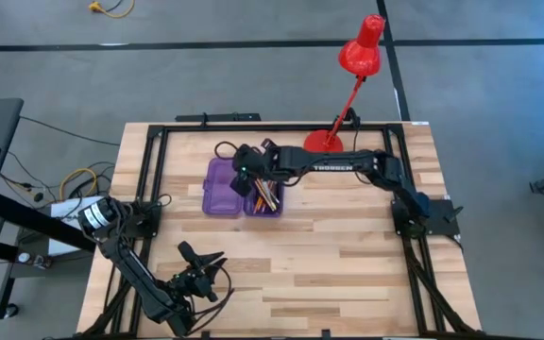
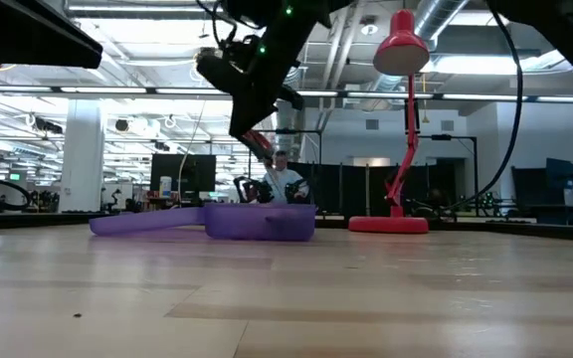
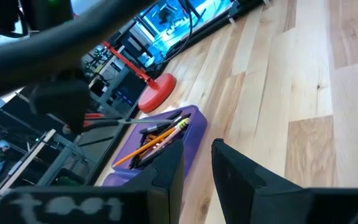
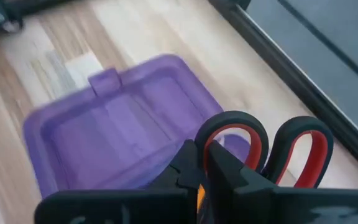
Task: Pick & place school supplies into a supply box
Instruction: Put the black scissors into the violet supply box
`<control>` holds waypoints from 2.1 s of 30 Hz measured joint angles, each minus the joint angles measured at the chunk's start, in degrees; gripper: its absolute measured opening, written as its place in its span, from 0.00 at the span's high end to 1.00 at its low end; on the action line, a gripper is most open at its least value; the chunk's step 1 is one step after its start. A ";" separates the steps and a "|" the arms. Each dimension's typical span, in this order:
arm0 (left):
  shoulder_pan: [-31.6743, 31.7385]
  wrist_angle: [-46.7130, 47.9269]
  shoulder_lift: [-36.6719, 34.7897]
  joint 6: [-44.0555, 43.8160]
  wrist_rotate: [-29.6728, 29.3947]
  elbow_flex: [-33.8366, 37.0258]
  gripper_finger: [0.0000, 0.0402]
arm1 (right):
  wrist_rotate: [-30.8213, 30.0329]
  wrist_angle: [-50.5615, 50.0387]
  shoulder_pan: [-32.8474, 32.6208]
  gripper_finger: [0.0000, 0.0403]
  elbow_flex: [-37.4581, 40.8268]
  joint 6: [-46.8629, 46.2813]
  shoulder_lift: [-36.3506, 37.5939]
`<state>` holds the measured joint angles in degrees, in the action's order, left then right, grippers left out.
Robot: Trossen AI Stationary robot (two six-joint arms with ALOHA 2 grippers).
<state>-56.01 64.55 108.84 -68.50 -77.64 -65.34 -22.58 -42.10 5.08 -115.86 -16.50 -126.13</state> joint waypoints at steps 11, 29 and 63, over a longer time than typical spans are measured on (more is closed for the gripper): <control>0.00 0.43 0.00 1.35 2.21 0.00 0.82 | 9.04 -3.57 2.88 1.00 -0.11 -2.53 -2.60; 0.00 0.44 0.00 1.44 1.90 0.00 0.82 | 13.19 -4.16 4.44 0.99 -0.10 -2.56 -2.67; 0.01 0.42 0.00 1.26 2.21 0.00 0.82 | 15.43 -1.94 4.45 0.80 -0.18 -1.48 -6.38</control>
<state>-56.00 64.97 108.84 -67.24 -75.43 -65.34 -7.15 -44.04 9.53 -116.04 -17.98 -132.51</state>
